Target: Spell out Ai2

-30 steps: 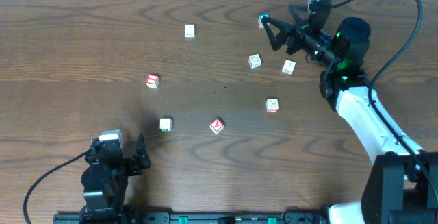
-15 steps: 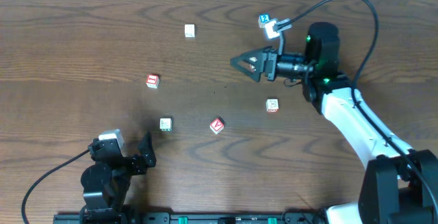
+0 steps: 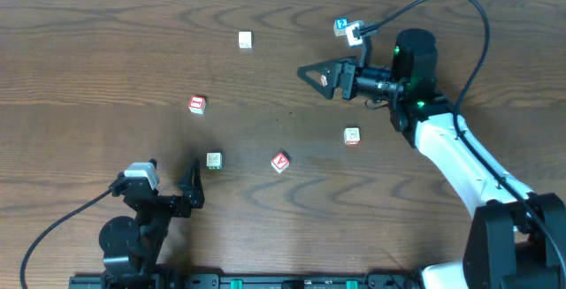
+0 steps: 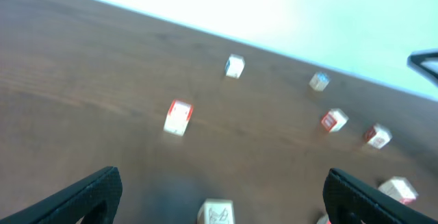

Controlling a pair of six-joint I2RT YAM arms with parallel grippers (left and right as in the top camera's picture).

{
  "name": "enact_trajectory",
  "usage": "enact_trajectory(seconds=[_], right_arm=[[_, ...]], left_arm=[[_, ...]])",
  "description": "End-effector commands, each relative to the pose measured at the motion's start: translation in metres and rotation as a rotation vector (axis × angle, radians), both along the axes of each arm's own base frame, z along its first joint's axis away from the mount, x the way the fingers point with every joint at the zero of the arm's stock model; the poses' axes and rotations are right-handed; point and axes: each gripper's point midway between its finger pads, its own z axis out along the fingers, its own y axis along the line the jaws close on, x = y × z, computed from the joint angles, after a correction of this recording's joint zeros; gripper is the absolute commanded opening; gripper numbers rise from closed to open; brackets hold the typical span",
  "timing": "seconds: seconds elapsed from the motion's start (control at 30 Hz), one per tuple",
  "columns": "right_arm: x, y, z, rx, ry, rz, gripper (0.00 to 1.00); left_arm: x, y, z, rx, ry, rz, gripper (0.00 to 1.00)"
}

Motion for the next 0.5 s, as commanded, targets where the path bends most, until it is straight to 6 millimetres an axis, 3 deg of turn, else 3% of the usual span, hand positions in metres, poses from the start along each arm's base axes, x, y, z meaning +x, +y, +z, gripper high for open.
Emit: enact_trajectory(seconds=[0.0,0.17,0.3,0.47], right_arm=[[0.020,-0.020,0.002,-0.015,-0.015,-0.095,0.99],[0.029,-0.042,0.002,-0.015,-0.018,-0.145,0.99],[0.030,-0.044,0.003,-0.011,-0.017,-0.146,0.99],[0.028,-0.043,0.004,-0.001,-0.007,-0.136,0.99]], left_arm=[[0.002,-0.003,-0.004,-0.036,0.021,-0.013,0.95],[0.001,-0.004,-0.024,-0.041,0.107,-0.012,0.95],[-0.004,-0.004,-0.040,-0.047,0.180,-0.011,0.95],[-0.002,-0.006,-0.034,-0.049,0.154,-0.026,0.95]])
